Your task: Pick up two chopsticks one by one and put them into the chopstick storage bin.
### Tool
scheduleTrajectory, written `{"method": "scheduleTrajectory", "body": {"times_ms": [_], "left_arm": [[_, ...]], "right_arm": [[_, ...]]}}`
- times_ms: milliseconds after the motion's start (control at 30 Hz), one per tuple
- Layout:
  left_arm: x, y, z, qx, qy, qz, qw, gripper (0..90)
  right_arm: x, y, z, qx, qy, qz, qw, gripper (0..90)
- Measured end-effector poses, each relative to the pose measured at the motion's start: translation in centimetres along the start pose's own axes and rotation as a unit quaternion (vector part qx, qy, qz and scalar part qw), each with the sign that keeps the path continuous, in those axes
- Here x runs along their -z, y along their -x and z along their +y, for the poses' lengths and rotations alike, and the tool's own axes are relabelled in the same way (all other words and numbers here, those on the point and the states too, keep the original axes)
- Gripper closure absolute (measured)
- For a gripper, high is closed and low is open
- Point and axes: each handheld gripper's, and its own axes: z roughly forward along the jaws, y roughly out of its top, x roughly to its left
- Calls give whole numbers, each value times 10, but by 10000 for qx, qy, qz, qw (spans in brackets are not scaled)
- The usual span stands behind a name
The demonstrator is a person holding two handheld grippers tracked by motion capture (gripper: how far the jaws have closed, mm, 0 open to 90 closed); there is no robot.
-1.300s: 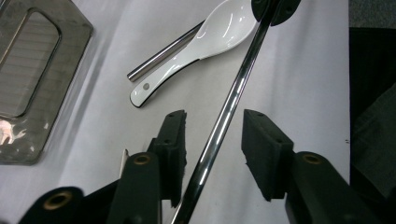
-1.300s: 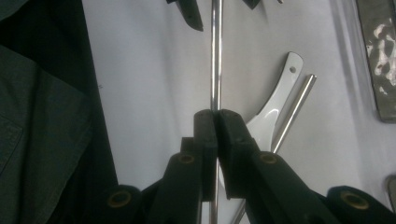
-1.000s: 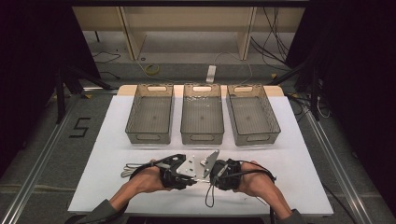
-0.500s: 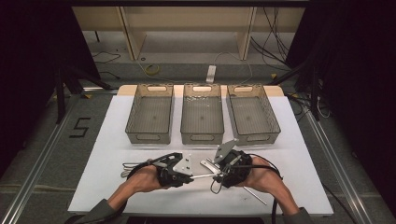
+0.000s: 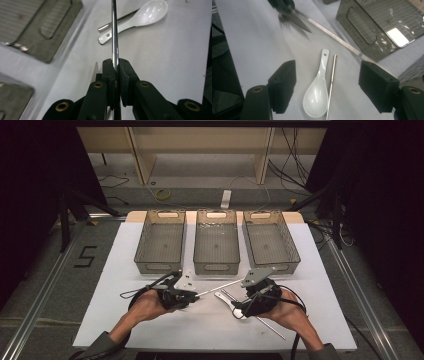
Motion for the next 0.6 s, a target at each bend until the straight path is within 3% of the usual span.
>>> {"method": "scheduleTrajectory", "body": {"times_ms": [100, 333, 467, 600], "left_arm": [[6, -7, -1, 176, 83, 143, 9997, 837], [17, -20, -4, 642, 294, 431, 9966, 838], [26, -32, -6, 890, 417, 586, 9934, 838], [33, -51, -10, 1191, 539, 802, 9882, 838]], "right_arm": [[-2, 2, -5, -132, -69, -29, 9999, 283], [-2, 9, -20, -441, -94, -214, 9988, 252], [0, 11, -30, -543, -70, -282, 9981, 248], [-2, 10, -39, -636, -87, -309, 9975, 254]]}}
